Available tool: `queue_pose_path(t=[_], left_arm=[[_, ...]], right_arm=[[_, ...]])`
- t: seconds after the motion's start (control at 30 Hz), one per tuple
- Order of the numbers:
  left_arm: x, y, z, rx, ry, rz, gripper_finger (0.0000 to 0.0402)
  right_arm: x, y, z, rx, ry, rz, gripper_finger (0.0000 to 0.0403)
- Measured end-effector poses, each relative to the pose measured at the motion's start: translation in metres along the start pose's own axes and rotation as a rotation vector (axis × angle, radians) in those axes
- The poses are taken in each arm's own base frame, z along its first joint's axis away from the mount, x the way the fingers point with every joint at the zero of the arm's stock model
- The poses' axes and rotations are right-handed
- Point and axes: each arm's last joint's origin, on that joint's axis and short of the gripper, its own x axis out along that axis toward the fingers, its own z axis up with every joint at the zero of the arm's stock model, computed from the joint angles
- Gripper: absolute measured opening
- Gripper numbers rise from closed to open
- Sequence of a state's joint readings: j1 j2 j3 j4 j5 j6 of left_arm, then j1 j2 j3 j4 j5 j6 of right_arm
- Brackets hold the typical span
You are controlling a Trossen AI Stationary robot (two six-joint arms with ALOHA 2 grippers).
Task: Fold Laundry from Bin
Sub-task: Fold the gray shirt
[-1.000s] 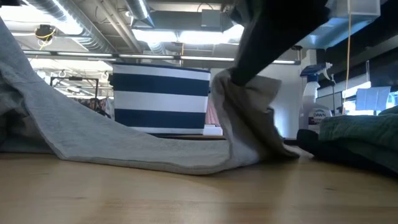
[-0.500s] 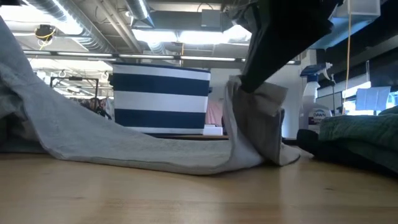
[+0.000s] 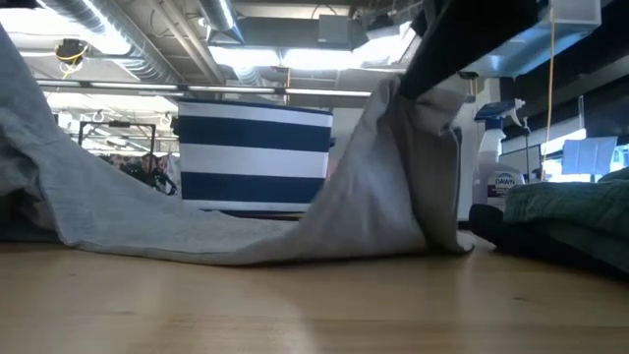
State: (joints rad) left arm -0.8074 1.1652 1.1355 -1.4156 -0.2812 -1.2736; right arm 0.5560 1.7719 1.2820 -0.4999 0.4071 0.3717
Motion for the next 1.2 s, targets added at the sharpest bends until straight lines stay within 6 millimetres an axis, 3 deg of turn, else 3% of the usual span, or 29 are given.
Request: queue_pose_path(t=[0.33,0.5,0.7,0.83,1.0,1.2], left_arm=[[0.0,-0.005,0.003,-0.013,-0.066,-0.028,0.0],[0.013,-0.025,-0.001,0.016,0.081,-0.06,0.0],[0.039,-0.058,-0.003,0.186,0.257,-0.134,0.0],[0.035,-0.052,0.006,0.19,0.184,-0.122,0.0],[0.017,-0.044,0.016,0.198,0.038,-0.153,0.0],[0.018,-0.028,0.033,0.262,-0.067,-0.045,0.0]], right_arm=[[-0.047,-0.033,-0.013,0.099,-0.091,-0.098,0.0],[-0.06,-0.045,-0.029,0.187,-0.125,-0.11,0.0],[-0.059,-0.047,-0.039,0.194,-0.11,-0.13,0.0],[-0.067,-0.055,-0.038,0.177,-0.132,-0.172,0.0],[-0.102,-0.073,-0.038,0.217,-0.24,-0.255,0.0],[-0.119,-0.11,-0.056,0.294,-0.306,-0.321,0.0]])
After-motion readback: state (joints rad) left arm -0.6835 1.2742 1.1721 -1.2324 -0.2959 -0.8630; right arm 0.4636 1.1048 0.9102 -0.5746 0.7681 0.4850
